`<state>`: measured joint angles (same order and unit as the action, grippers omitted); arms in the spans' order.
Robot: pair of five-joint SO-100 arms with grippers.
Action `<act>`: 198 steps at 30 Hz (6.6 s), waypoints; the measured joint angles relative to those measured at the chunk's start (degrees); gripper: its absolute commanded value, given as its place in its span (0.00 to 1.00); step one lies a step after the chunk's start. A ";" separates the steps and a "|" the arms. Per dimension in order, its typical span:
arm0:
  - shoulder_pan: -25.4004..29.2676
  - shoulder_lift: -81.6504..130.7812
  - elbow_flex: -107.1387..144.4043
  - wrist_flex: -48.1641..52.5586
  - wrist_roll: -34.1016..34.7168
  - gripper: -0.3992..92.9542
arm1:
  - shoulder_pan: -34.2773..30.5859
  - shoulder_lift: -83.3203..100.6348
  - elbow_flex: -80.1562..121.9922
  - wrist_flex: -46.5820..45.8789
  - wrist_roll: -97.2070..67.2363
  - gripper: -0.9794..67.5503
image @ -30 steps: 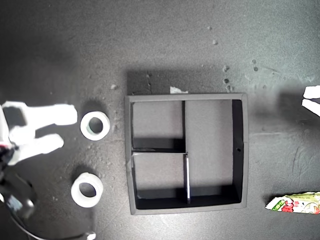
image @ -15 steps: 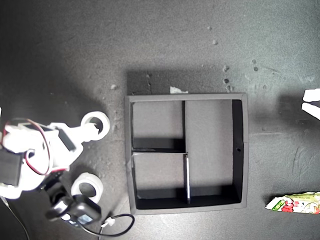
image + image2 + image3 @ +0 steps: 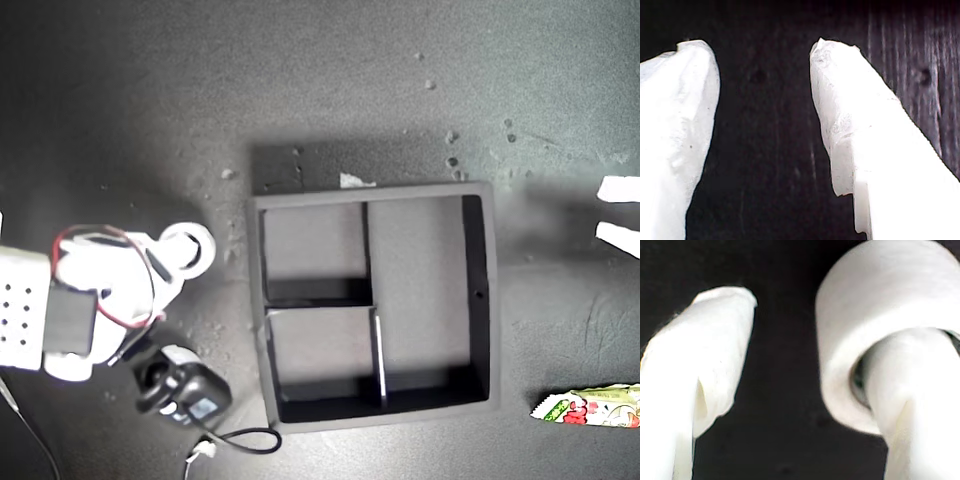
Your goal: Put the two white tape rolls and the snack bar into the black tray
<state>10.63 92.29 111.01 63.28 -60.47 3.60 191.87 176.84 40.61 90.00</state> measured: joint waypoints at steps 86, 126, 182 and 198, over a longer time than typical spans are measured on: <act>6.94 -24.17 -83.67 40.87 4.75 0.14 | -57.13 -82.79 -45.35 15.73 64.78 0.01; 27.86 -28.21 -48.96 33.31 -30.94 0.18 | -4.75 -89.21 -103.71 35.77 -44.91 0.01; -8.00 -40.69 -98.61 41.04 15.12 0.01 | -9.32 -138.25 -151.70 60.21 -38.85 0.60; -9.49 -60.47 -111.62 41.04 16.08 0.15 | -0.62 -132.01 -172.62 62.05 -11.78 0.00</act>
<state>1.14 31.82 -0.62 104.33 -44.38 2.99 59.85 4.22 102.66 78.22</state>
